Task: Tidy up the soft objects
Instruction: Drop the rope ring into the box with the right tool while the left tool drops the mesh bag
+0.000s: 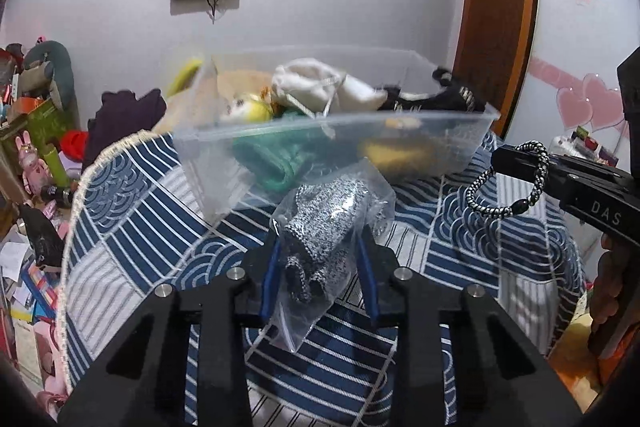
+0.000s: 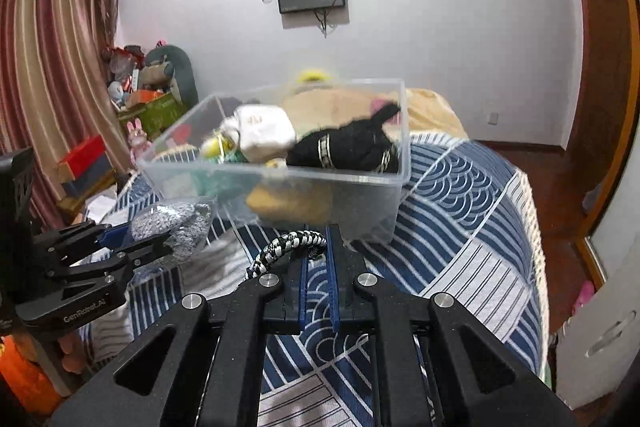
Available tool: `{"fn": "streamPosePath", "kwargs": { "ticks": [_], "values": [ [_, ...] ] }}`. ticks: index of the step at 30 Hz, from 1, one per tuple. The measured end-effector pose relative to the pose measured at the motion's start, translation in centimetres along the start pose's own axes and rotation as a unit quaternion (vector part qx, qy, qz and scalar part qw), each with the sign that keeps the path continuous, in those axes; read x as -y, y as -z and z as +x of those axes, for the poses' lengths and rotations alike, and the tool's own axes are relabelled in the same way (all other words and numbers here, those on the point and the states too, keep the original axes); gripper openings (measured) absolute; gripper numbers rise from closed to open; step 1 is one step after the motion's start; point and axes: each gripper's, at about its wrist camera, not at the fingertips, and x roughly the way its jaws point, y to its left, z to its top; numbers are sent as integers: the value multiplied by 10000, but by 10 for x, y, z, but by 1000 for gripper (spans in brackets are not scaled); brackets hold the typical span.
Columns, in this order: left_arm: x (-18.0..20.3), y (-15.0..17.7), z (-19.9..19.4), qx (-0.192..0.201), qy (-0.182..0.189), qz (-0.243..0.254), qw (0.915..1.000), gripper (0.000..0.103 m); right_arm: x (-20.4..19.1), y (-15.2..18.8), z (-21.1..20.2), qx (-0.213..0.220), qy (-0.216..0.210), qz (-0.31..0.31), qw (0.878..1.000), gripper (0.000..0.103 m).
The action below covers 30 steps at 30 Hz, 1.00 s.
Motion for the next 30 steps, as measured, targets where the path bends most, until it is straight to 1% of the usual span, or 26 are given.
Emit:
{"fn": "streamPosePath", "kwargs": {
  "ticks": [6, 8, 12, 14, 17, 19, 21, 24, 27, 28, 29, 30],
  "values": [
    [5, -15, -33, 443, -51, 93, 9990, 33, -10, -19, -14, 313, 18, -107, 9995, 7],
    [4, -28, -41, 639, -80, 86, 9979, 33, -13, -29, -15, 410, 21, -179, 9990, 7],
    [3, -47, -46, 852, -56, 41, 9963, 33, -23, -50, -9, 555, 72, -389, 9977, 7],
    [3, -57, -44, 923, -127, 71, 9956, 33, -27, -57, -3, 556, 82, -478, 9973, 7],
    [0, -67, -32, 885, -135, 50, 9960, 33, -30, -67, 14, 476, 135, -599, 9970, 7],
    [-5, -75, -18, 760, -49, -15, 9971, 33, -31, -73, 28, 375, 225, -689, 9967, 7],
    [-7, -81, -4, 650, -50, -36, 9979, 33, -30, -77, 43, 211, 292, -738, 9966, 7],
    [-8, -86, 18, 469, -145, 12, 9988, 33, -30, -77, 60, -37, 454, -862, 9952, 7],
    [-6, -86, 38, 244, -148, 106, 9995, 34, -29, -67, 69, -277, 674, -1038, 9919, 9],
    [-5, -85, 41, 214, -174, 143, 9995, 34, -28, -65, 68, -323, 706, -1078, 9911, 11],
    [-5, -84, 44, 190, -206, 191, 9994, 35, -29, -62, 67, -354, 714, -1111, 9906, 17],
    [-4, -82, 45, 179, -230, 225, 9993, 36, -29, -57, 64, -353, 704, -1148, 9903, 27]
  ]
}}
